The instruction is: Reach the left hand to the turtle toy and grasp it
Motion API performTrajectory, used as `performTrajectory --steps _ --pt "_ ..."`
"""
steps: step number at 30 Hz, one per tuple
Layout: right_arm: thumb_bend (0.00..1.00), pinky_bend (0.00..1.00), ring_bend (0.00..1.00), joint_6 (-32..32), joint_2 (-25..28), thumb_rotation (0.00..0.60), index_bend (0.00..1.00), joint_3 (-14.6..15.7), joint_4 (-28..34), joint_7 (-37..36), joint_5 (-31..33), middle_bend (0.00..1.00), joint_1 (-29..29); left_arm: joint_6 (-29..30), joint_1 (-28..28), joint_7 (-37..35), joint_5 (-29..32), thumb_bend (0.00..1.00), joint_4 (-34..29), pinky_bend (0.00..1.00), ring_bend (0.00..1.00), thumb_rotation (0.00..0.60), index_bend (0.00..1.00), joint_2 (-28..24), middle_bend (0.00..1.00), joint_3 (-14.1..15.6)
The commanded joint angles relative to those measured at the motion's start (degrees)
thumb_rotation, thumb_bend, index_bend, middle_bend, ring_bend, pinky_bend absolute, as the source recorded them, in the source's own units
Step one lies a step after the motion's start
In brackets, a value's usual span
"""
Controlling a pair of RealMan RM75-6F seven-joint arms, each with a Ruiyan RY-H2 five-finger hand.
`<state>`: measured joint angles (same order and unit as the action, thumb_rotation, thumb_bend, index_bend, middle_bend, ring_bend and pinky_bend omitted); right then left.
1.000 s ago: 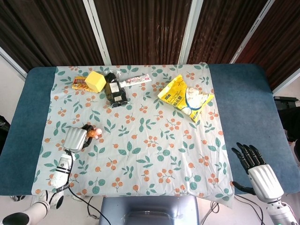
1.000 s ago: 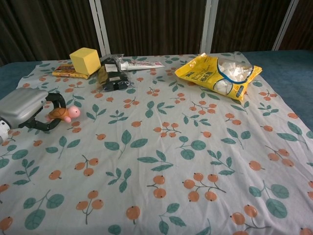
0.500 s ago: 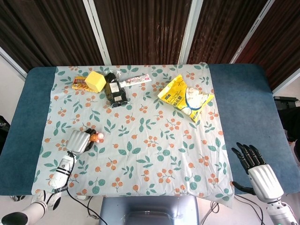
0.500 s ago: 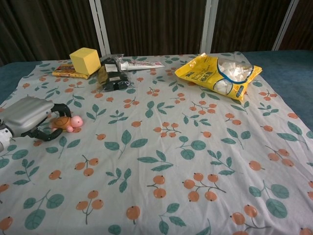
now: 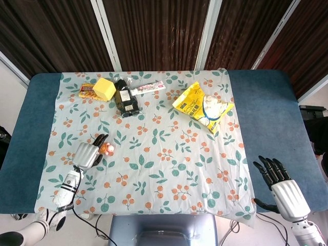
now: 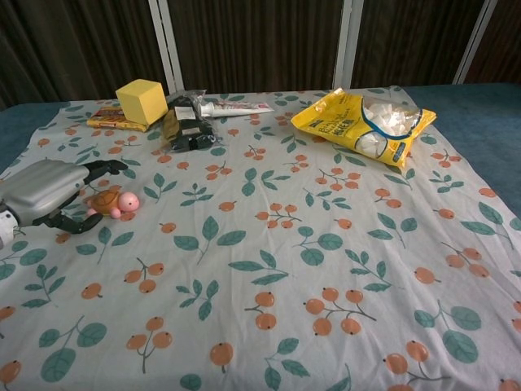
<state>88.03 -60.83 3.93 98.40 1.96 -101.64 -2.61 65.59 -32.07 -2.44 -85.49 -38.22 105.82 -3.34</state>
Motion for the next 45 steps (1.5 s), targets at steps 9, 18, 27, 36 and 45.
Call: performTrajectory --steps 9,18,27,36,45 --pt "0.13 0.00 0.00 -0.3 0.0 0.600 0.00 0.0 -0.1 -0.1 0.0 0.00 -0.2 -0.3 -0.2 -0.7 0.7 0.41 2.3 1.00 0.90 0.600 0.47 1.3 0.57 -0.5" --pt "0.13 0.00 0.00 -0.7 -0.1 0.600 0.00 0.1 0.0 0.1 0.2 0.00 -0.3 4.3 0.1 -3.9 -0.2 0.41 4.9 1.00 0.95 0.600 0.75 3.0 0.88 -1.0" --pt "0.13 0.00 0.00 -0.6 0.0 0.600 0.00 0.1 0.1 0.2 0.2 0.00 -0.2 2.3 0.0 -4.2 -1.2 0.41 6.6 1.00 0.92 0.600 0.28 3.0 0.45 0.7" --pt "0.13 0.00 0.00 -0.5 0.1 0.600 0.00 0.1 0.2 0.3 0.2 0.00 -0.1 3.6 0.1 -5.6 -2.4 0.41 2.0 1.00 0.90 0.600 0.00 0.3 0.05 1.5" --pt "0.13 0.00 0.00 -0.4 0.6 0.600 0.00 0.4 0.6 0.0 0.2 0.00 0.1 5.7 3.4 -10.1 -7.7 0.41 -35.5 0.44 0.20 0.600 0.00 -23.7 0.01 9.0"
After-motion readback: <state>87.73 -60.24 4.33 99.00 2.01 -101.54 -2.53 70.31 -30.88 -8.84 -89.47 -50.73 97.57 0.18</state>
